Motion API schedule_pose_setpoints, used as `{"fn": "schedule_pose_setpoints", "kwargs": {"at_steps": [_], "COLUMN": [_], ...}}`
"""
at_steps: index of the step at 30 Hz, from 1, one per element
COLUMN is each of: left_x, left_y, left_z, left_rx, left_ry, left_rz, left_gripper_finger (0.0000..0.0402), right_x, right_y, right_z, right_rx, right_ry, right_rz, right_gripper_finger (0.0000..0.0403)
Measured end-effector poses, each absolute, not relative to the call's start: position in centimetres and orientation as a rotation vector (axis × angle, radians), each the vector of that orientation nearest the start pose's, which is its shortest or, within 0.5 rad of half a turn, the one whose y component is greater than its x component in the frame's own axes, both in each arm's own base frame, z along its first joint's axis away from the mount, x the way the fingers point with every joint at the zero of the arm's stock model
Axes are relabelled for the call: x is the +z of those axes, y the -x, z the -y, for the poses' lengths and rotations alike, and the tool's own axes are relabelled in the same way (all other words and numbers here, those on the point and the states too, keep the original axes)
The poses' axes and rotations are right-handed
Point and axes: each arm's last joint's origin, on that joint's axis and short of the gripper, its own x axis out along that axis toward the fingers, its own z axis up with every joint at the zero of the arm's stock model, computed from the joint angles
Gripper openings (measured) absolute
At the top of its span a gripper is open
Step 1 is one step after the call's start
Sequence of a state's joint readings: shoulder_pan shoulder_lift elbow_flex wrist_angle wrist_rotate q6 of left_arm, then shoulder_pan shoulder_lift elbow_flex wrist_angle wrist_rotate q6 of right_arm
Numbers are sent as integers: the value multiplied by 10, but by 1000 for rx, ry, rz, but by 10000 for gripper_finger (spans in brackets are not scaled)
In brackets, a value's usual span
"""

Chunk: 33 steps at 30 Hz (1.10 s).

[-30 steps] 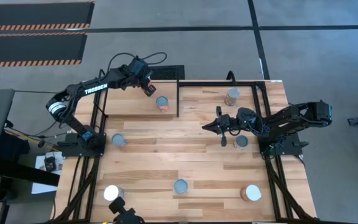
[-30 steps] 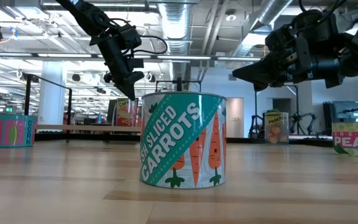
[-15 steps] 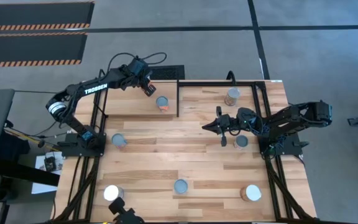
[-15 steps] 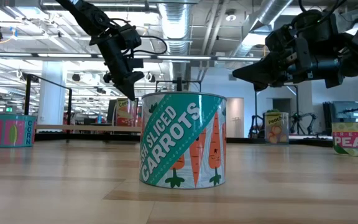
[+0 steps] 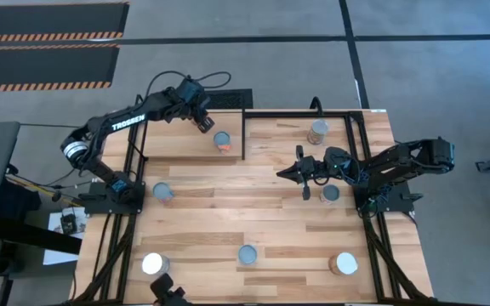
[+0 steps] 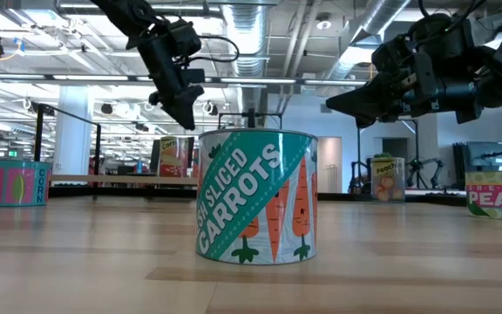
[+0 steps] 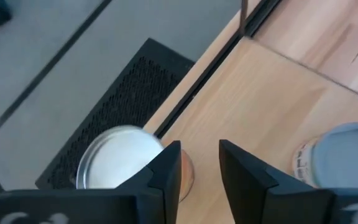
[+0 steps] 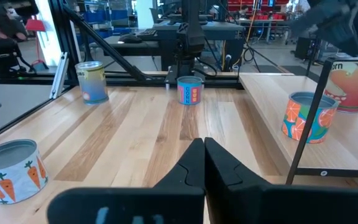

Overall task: Pick and place cans onto a shelf
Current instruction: Put the top canned peaches on the shelf

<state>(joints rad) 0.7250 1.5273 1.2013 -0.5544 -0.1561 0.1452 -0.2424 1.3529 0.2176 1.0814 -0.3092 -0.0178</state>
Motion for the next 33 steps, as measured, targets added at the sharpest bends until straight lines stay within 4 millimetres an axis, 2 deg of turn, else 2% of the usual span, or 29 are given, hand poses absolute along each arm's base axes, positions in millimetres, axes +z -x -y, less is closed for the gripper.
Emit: {"fn": "schedule_pose_setpoints", "kwargs": {"at_steps": [5,10,14,17,21,25,33], "left_x": [272,274,272,268,264,262,259], "left_y": [-238,-231,-230,-233,-232,-227,-205], "left_z": [-215,-225,-225,-216,-191,-158,-89], "left_rx": [765,890,848,814,739,640,418], "left_ry": [94,72,89,95,53,42,10], "left_rz": [-939,-939,-916,-807,-629,-485,-312], "left_gripper_finger": [90,54,9,7,3,1,2], "right_x": [159,159,160,167,171,177,217], "right_y": [-212,-212,-211,-205,-191,-178,-166], "right_z": [43,43,43,45,47,48,53], "right_rx": [67,67,69,55,-64,-227,-492], "right_ry": [-1,-3,-13,-8,-25,-32,-10], "right_rz": [-53,-54,-59,-72,-167,-307,-597], "right_gripper_finger": [12,12,11,9,7,13,61]}}
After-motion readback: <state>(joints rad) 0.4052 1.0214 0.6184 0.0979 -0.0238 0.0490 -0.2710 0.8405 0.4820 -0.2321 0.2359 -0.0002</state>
